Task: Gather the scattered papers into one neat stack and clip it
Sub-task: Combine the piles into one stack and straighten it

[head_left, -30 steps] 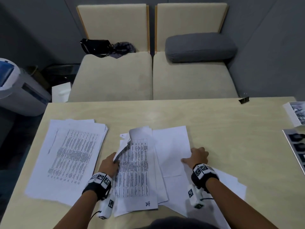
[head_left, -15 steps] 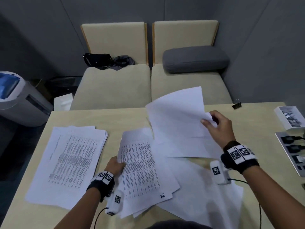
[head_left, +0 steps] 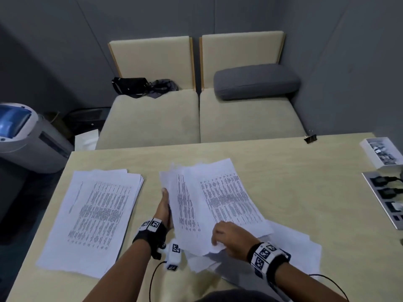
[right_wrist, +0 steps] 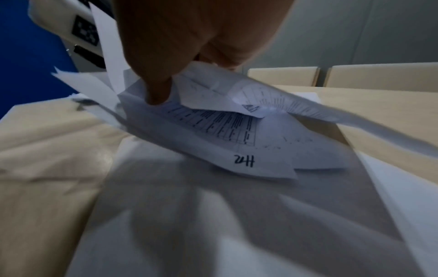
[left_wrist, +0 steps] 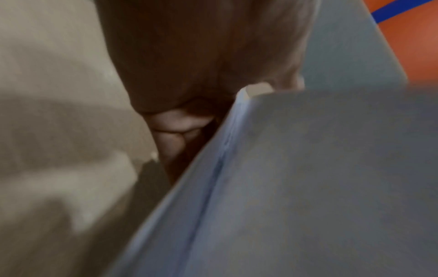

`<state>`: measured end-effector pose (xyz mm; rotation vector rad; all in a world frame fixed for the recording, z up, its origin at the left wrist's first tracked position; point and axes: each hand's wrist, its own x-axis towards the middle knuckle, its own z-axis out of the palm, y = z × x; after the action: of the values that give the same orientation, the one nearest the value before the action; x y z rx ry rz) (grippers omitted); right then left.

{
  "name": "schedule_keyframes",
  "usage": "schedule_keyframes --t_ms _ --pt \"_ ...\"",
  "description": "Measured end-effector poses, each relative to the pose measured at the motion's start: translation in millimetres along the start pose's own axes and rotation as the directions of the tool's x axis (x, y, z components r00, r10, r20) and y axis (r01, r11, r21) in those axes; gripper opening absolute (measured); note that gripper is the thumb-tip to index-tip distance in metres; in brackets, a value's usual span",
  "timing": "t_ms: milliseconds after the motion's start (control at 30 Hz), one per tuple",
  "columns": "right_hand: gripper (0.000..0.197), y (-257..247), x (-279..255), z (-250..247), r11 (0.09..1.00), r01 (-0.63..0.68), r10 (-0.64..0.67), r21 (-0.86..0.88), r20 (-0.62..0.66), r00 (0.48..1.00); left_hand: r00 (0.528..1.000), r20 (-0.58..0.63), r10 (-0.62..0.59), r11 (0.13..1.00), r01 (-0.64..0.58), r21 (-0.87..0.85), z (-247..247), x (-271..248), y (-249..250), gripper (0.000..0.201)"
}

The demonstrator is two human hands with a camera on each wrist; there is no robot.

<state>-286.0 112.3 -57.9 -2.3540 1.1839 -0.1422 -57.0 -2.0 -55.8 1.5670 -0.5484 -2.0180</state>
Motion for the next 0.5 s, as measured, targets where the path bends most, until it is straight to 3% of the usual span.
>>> schedule_keyframes --t_ms 33,100,133,167,233,300,333,367,400,467,500 --pt "0.037 -1.5 0.2 1.7 1.000 0.009 -0.009 -0.001 0.057 0.998 0.999 0.043 -0.028 0.999 0.029 -0.015 -0.6 -1.6 -4.4 0.073" --pt "0.026 -3.8 -0.1 6.3 0.998 0.056 -0.056 0.006 0.128 0.990 0.999 0.007 -0.054 0.988 0.052 0.148 -1.1 -0.7 -12.1 0.066" --pt "0.019 -5.1 -0.5 8.7 0.997 0.076 -0.079 0.026 0.133 0.988 0.996 -0.068 -0.064 0.957 0.080 0.278 -9.8 11.6 -21.8 0.073" --pt "0.028 -6.7 -2.3 8.5 0.997 0.051 -0.058 0.056 0.137 0.989 0.987 -0.153 -0.045 0.913 0.103 0.396 -18.8 25.4 -32.0 0.080" --pt "0.049 -3.3 -6.8 1.6 0.989 -0.061 0.048 0.137 0.097 0.994 0.968 -0.245 0.057 0.815 0.097 0.571 -26.5 44.5 -43.1 0.078" --pt "0.037 10.9 -10.3 -11.7 0.944 -0.194 0.214 0.265 -0.051 0.975 0.958 -0.222 0.181 0.754 0.010 0.657 -13.1 26.5 -35.8 0.056" --pt "0.028 25.3 -12.6 -16.1 0.905 -0.265 0.330 0.333 -0.157 0.931 0.953 -0.190 0.237 0.741 -0.050 0.670 -8.8 20.3 -33.4 0.042" --pt "0.028 40.4 -15.8 -22.4 0.838 -0.360 0.480 0.409 -0.240 0.844 0.947 -0.151 0.283 0.723 -0.107 0.682 -6.3 16.1 -31.5 0.033" --pt "0.034 59.1 -19.8 -26.0 0.742 -0.457 0.633 0.490 -0.289 0.718 0.939 -0.108 0.327 0.711 -0.170 0.683 -5.9 14.0 -30.5 0.028" --pt "0.055 88.4 -30.2 -39.6 0.463 -0.598 0.872 0.654 -0.212 0.442 0.931 -0.035 0.364 0.685 -0.242 0.687 -5.0 8.8 -24.2 0.021" --pt "0.069 98.4 -35.9 -45.0 0.312 -0.605 0.932 0.732 -0.112 0.346 0.930 -0.016 0.366 0.690 -0.260 0.676 -4.9 7.6 -21.6 0.018"
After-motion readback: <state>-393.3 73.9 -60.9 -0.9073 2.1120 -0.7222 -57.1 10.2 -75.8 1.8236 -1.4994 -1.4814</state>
